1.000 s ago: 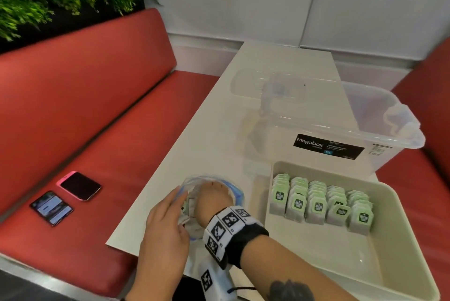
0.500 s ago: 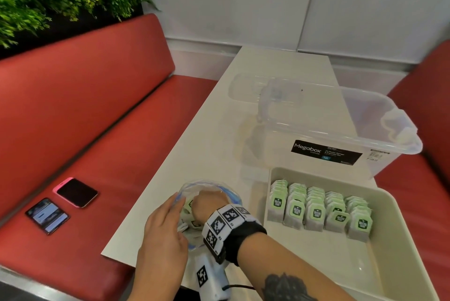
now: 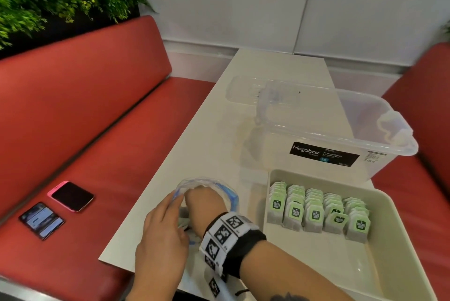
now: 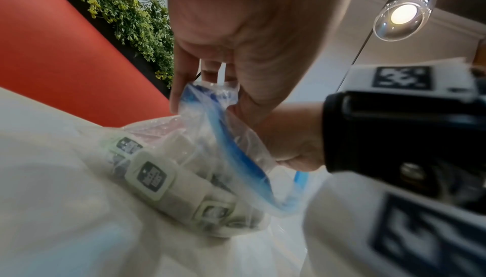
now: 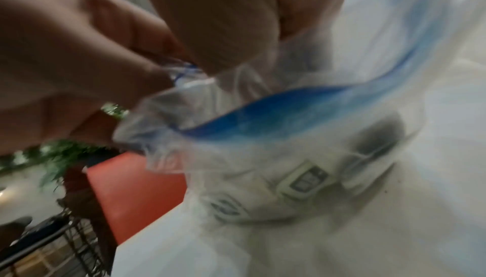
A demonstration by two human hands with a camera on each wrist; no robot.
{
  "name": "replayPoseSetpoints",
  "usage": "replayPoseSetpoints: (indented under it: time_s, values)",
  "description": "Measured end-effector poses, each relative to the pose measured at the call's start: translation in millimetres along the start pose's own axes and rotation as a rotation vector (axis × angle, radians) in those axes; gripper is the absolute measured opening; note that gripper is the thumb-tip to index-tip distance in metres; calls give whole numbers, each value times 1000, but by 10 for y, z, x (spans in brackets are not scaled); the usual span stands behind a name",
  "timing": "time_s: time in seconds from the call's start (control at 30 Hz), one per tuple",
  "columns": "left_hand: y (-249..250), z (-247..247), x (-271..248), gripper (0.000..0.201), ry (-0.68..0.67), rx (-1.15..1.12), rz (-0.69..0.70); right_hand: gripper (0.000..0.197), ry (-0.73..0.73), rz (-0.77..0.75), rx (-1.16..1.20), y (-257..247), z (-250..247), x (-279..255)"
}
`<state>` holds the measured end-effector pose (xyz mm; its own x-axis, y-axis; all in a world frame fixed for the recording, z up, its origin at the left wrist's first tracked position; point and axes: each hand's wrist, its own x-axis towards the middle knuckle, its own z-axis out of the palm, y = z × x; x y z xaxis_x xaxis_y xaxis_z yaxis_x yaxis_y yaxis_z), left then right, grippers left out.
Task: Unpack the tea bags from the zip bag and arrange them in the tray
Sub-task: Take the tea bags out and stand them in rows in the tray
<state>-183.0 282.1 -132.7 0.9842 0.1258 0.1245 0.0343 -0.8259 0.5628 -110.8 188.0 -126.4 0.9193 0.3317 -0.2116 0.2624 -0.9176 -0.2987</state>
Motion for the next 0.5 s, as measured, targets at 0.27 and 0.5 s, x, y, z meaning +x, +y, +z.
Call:
replayPoseSetpoints:
  time_s: [0.27, 0.5]
  values:
    - [-136, 69, 199, 64, 0, -94, 0, 25, 310, -116, 195, 162, -277, -262]
    - [-71, 79, 194, 44, 11, -147, 85, 33, 313, 82, 842, 331, -544, -342]
